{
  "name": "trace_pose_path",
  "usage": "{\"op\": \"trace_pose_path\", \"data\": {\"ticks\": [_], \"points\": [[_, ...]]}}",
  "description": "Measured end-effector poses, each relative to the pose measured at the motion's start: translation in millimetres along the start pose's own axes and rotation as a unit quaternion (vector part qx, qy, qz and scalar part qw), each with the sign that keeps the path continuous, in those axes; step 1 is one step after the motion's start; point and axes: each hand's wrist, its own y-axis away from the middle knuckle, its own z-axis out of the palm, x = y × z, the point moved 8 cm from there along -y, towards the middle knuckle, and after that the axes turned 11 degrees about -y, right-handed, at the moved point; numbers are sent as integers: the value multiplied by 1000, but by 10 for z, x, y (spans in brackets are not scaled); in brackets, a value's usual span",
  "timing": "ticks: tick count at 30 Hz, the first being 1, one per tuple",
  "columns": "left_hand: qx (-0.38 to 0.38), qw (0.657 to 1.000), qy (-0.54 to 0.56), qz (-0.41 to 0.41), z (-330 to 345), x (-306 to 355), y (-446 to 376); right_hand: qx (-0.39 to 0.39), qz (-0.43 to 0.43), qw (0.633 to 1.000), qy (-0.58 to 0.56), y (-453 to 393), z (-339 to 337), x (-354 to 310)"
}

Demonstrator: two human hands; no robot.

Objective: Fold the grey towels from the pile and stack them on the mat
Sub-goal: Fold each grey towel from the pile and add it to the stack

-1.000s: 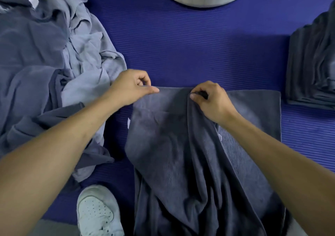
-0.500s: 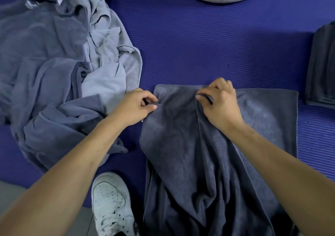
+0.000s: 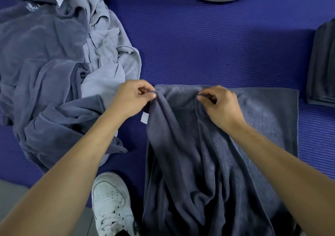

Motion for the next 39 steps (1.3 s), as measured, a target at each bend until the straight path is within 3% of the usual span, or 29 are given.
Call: {"op": "trace_pose_path", "data": {"ticks": [9,13,18,26,29,32,39], "points": [[60,992,44,-102,215,-17,-264,6,6,1000,-12,5,-34,24],[35,987,67,-140,221,-95,-248,8,13,1000,-15,10,-56,47],[26,994,23,-108,192,-23,-259,6,15,1000,-13,12,-62,44],[74,986,-151,-18,259,493,-11,2,52,998,-22,52,-310,17],[35,996,-84,26,529,944,122,16,90,996,-13,118,-665,128],[-5,1000,23,10,826,1223,184,75,120,990,9,221,-1106,295],[-34,996,74,35,1151,1630,296,147,119,959,210,415,-1724,619]]}}
